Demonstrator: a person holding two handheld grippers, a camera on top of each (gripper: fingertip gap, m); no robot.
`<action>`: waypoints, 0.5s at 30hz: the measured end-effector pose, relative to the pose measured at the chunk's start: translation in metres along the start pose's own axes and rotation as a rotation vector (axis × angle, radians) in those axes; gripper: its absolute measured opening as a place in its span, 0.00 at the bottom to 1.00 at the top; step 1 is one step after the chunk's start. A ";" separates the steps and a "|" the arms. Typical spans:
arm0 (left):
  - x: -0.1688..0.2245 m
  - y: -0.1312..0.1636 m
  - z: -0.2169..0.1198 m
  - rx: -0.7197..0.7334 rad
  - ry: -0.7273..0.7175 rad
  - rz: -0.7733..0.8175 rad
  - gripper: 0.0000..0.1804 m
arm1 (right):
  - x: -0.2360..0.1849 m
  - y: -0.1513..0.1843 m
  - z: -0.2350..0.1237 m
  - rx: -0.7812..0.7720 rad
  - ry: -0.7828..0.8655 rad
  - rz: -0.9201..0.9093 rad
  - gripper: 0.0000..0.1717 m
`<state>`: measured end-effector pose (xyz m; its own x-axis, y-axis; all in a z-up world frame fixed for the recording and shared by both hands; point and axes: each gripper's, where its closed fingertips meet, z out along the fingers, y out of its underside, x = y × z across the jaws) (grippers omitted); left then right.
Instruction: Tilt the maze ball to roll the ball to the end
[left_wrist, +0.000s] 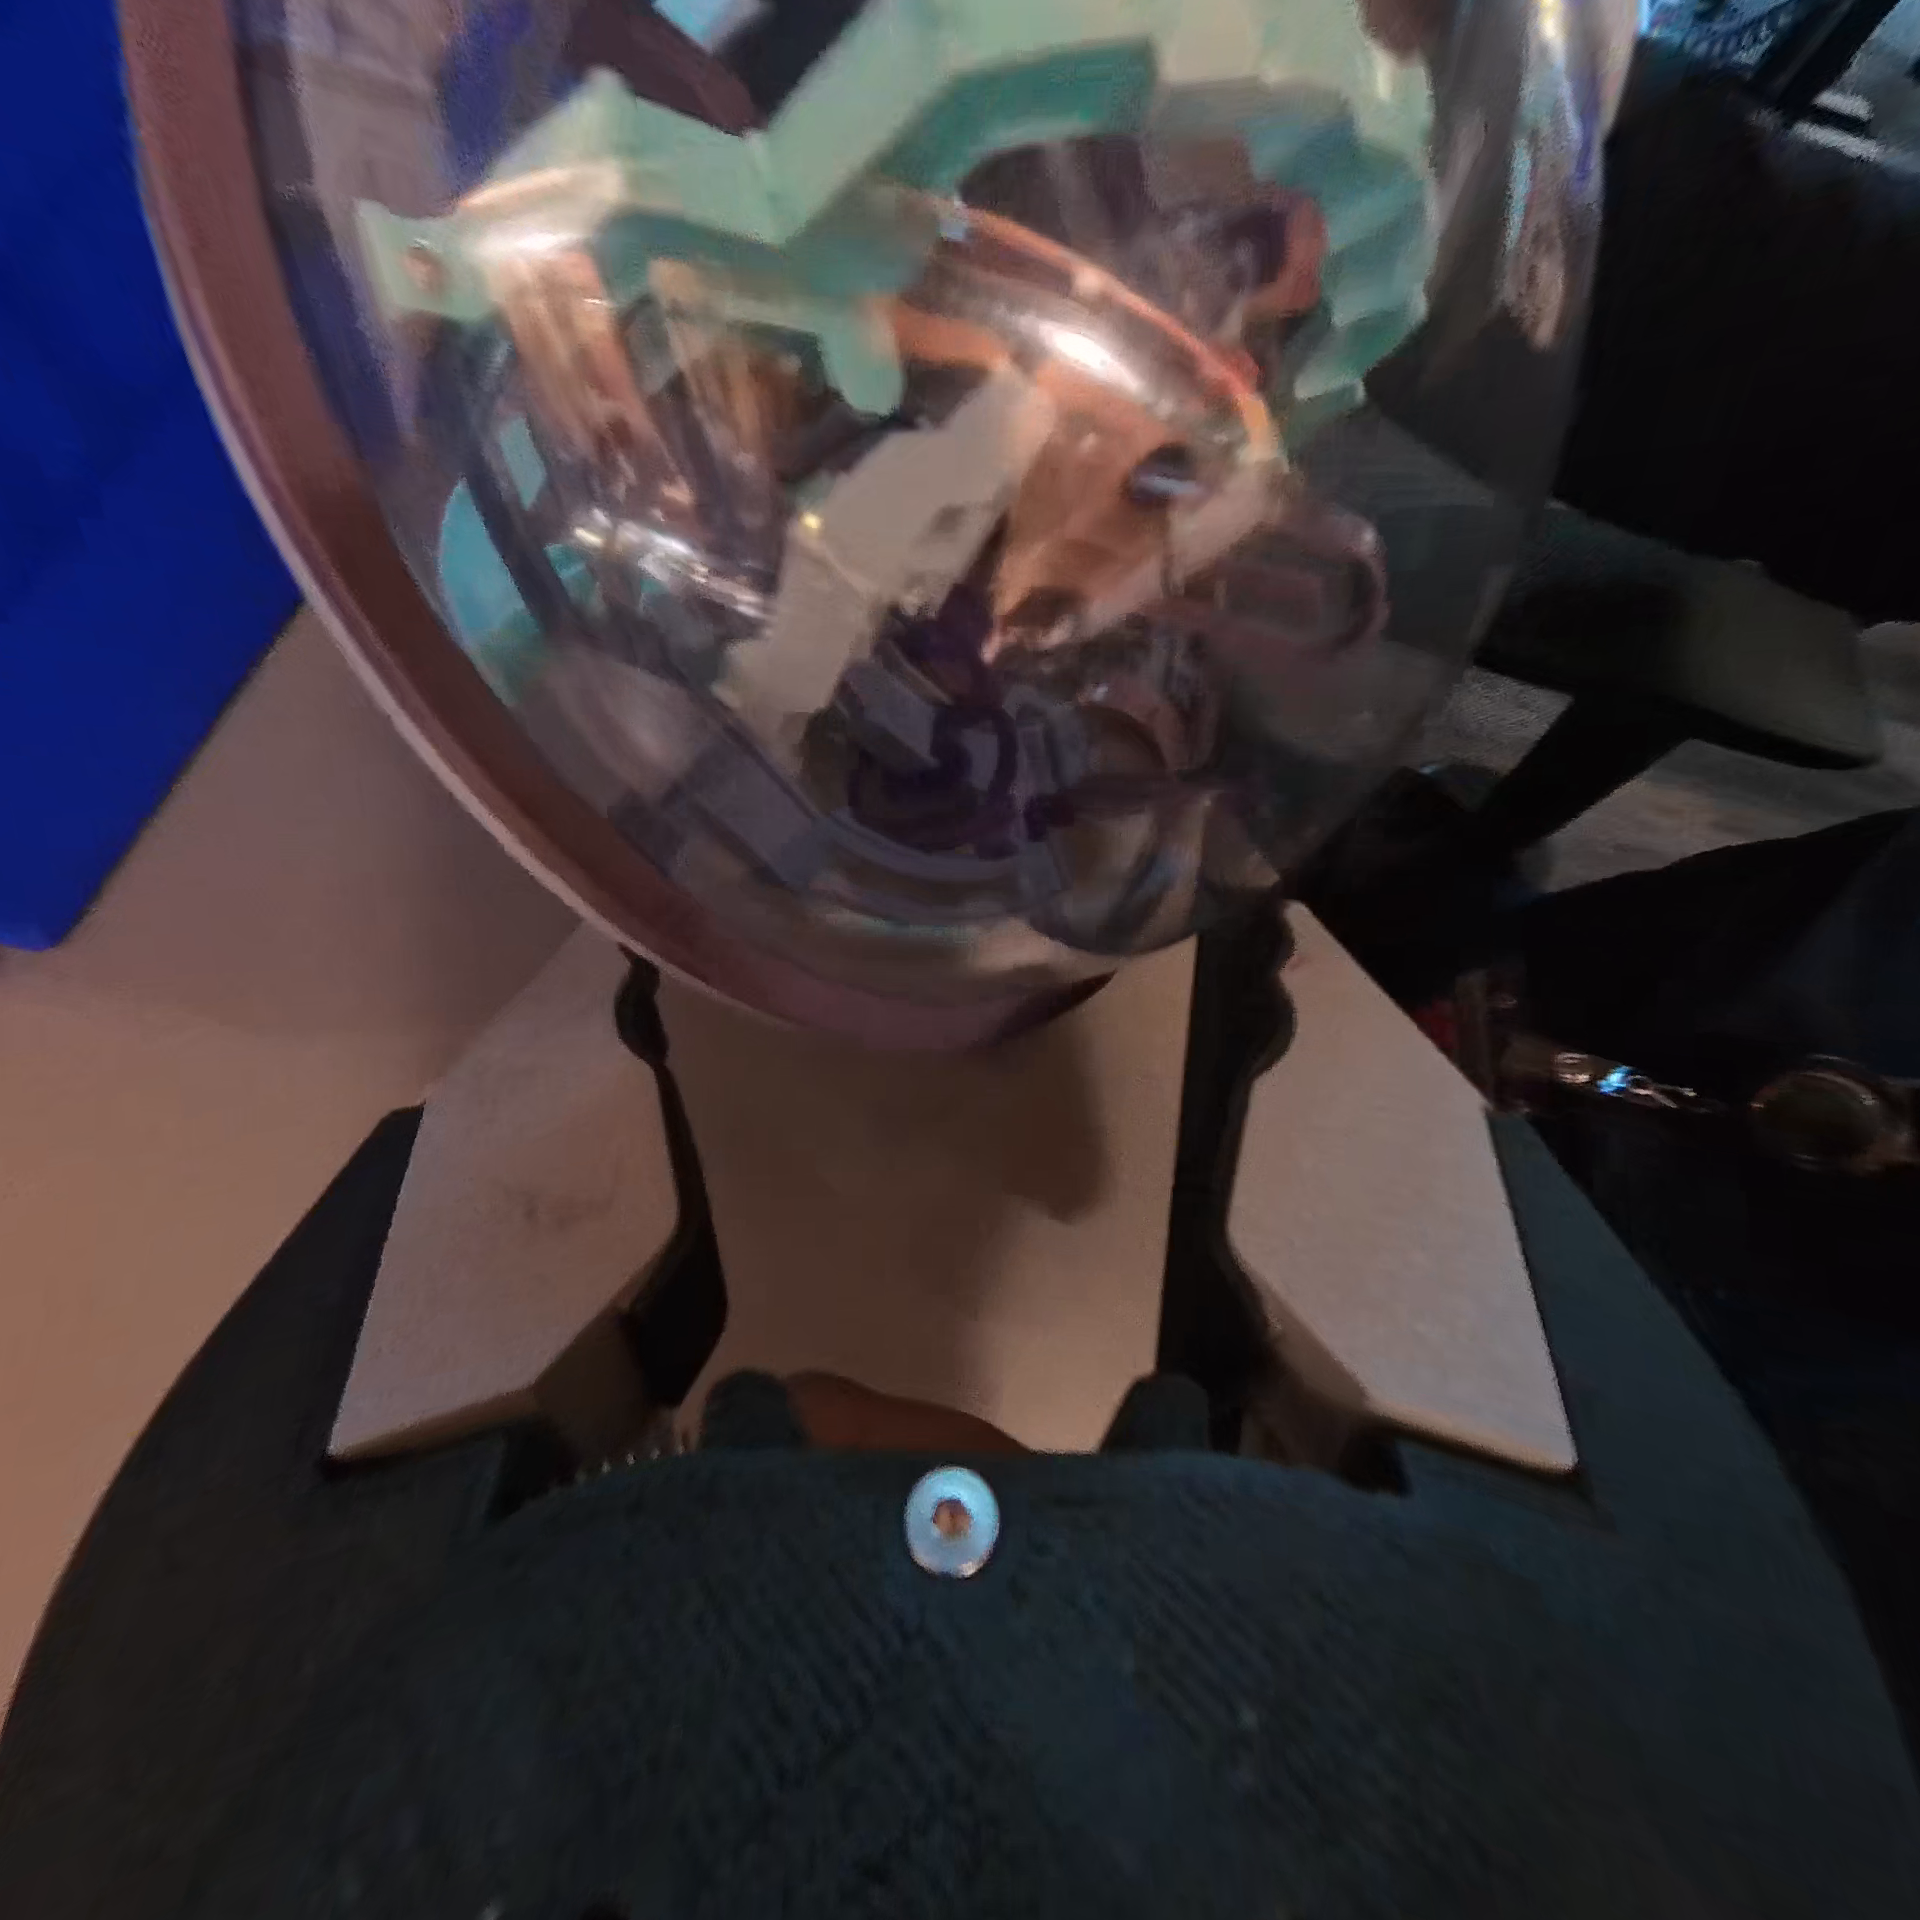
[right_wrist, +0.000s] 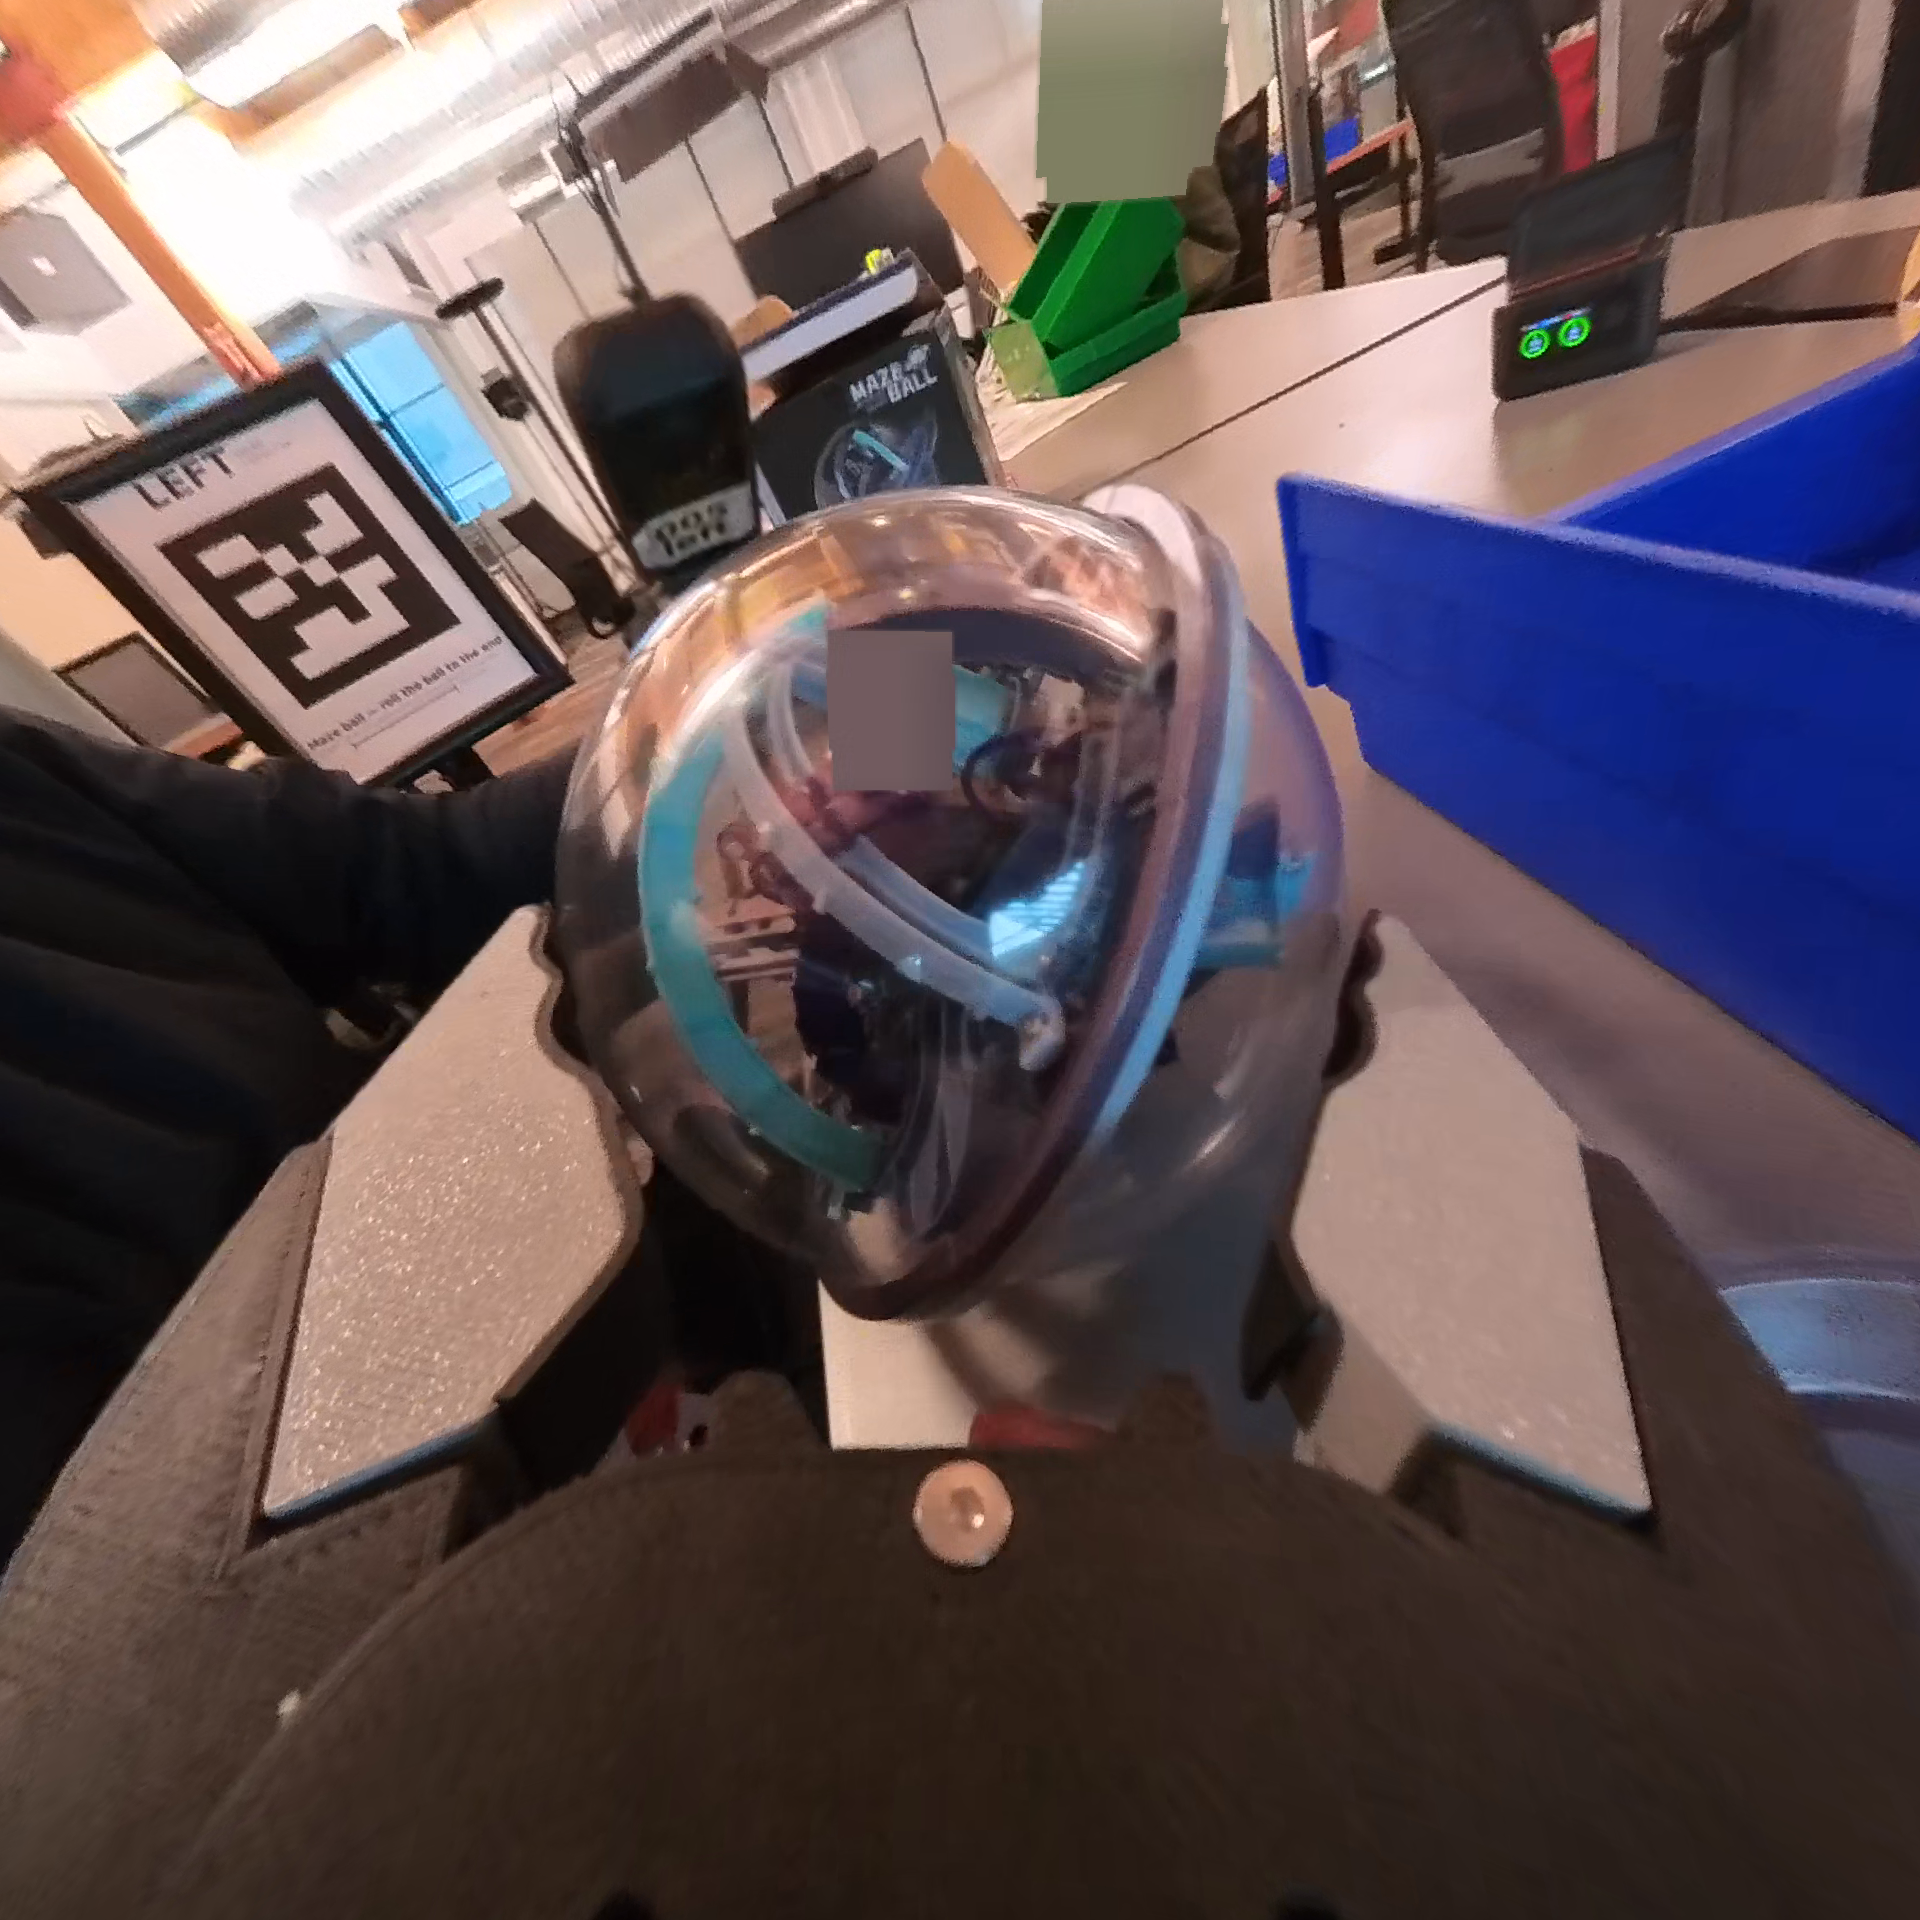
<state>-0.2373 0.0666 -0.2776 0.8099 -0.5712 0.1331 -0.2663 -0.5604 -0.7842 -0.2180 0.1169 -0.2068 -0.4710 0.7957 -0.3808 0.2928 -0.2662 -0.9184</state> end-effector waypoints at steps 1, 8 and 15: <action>-0.001 0.000 0.002 0.009 -0.011 0.024 0.63 | 0.003 0.001 -0.003 0.008 -0.007 0.016 0.82; -0.009 -0.001 0.007 0.030 -0.004 -0.017 0.54 | 0.015 -0.004 -0.004 0.051 -0.023 0.105 0.82; -0.028 -0.006 -0.001 0.065 -0.079 0.012 0.54 | 0.036 -0.010 -0.009 0.072 0.029 0.138 0.79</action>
<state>-0.2595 0.0855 -0.2755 0.8462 -0.5272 0.0774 -0.2438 -0.5124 -0.8234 -0.2306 0.1526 -0.2107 -0.4056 0.7641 -0.5016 0.2925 -0.4114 -0.8632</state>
